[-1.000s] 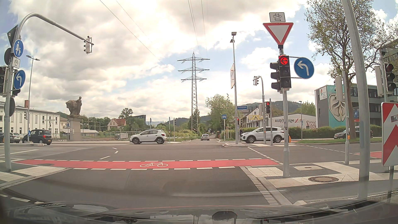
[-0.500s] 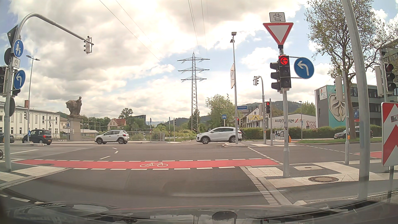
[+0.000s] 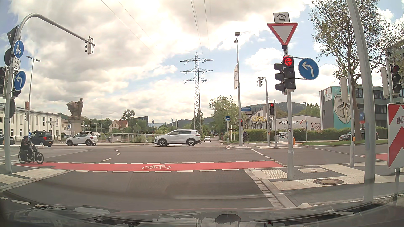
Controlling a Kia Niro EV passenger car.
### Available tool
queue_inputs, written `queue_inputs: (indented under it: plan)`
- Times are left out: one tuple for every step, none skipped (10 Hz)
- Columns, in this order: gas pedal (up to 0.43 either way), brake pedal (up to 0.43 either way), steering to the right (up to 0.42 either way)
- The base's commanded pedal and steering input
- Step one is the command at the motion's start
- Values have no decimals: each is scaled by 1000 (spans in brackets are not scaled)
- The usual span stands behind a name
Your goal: Follow the waypoints while adhering to traffic rules and regulations
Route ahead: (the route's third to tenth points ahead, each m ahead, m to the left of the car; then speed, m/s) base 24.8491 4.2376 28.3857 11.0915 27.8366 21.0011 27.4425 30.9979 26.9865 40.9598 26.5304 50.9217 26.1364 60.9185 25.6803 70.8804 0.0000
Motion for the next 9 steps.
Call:
queue_inputs:
  plan:
    - [0,262,-4]
    - [0,262,-4]
    - [0,262,-4]
    - [0,262,-4]
    - [0,262,-4]
    - [0,262,-4]
    - [0,262,-4]
    - [0,262,-4]
    - [0,262,-4]
